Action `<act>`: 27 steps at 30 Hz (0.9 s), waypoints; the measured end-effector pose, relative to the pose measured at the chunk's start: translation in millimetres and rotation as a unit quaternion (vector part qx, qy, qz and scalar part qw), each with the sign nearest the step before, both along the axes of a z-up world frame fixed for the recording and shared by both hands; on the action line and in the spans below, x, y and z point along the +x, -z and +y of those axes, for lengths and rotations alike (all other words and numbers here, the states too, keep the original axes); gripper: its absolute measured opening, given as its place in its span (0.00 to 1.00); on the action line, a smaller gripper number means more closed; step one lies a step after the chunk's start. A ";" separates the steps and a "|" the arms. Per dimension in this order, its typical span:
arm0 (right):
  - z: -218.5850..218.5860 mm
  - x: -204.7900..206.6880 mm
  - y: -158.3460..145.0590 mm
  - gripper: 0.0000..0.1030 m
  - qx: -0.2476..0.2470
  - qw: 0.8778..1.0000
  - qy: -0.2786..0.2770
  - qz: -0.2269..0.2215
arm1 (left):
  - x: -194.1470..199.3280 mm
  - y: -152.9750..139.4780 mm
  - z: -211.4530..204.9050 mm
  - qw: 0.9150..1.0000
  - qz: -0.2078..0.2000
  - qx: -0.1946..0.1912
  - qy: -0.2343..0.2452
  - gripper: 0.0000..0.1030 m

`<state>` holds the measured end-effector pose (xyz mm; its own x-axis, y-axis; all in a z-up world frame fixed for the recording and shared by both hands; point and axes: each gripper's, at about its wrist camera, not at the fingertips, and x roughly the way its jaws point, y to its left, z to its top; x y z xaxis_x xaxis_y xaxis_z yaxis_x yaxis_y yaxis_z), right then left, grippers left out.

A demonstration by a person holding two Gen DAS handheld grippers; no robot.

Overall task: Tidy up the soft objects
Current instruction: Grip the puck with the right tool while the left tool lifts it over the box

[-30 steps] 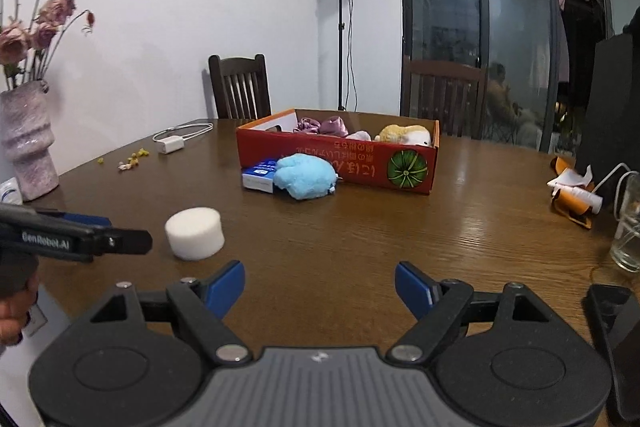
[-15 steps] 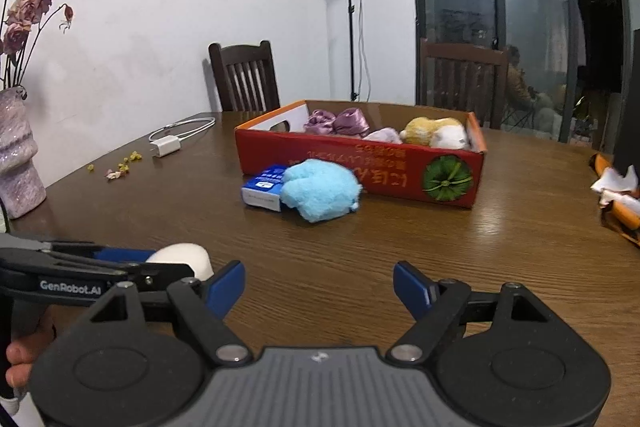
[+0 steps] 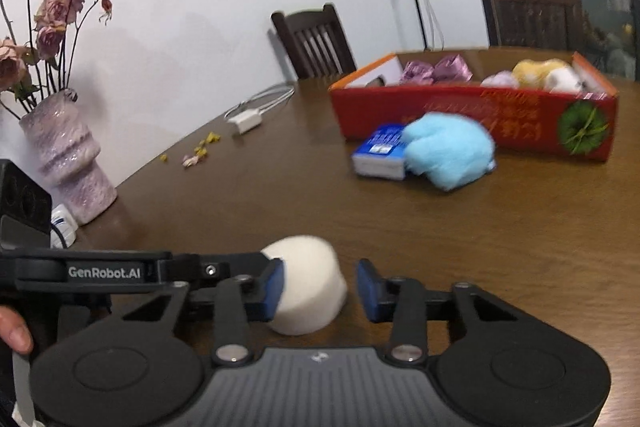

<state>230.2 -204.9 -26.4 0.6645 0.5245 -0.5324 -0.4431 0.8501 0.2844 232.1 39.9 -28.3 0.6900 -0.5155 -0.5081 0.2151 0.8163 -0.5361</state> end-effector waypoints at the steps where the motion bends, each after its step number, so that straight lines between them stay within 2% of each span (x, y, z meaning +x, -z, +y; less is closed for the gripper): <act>1: 0.8 0.2 1.0 0.28 0.005 1.000 -0.001 0.002 | 0.0 0.0 0.1 1.000 0.001 -0.002 0.002 0.24; 2: 0.7 1.6 1.4 0.24 0.010 1.000 -0.003 0.005 | -0.5 -0.3 0.5 1.000 0.001 -0.009 0.005 0.21; 7: -4.0 -6.1 -3.3 0.21 0.014 1.000 0.004 -0.001 | -1.6 -7.5 -8.9 1.000 -0.013 -0.006 0.017 0.20; 13: -17.5 -2.2 -28.7 0.21 0.009 0.999 0.025 -0.041 | 23.7 -41.1 -29.7 0.997 -0.058 0.003 0.044 0.21; 16: -30.8 14.8 -50.6 0.21 0.006 0.997 0.036 -0.071 | 56.8 -69.0 -46.4 0.993 -0.090 0.012 0.070 0.21; 20: -59.3 62.9 -88.9 0.21 0.010 0.992 0.062 -0.108 | 128.7 -103.9 -75.8 0.988 -0.113 0.009 0.102 0.20; 24: -87.7 135.1 -114.0 0.21 0.015 0.989 0.094 -0.110 | 212.0 -115.4 -106.5 0.989 -0.093 -0.003 0.112 0.20; 27: -105.2 195.5 -113.3 0.21 0.011 0.989 0.116 -0.087 | 274.5 -105.9 -126.8 0.992 -0.059 0.000 0.112 0.20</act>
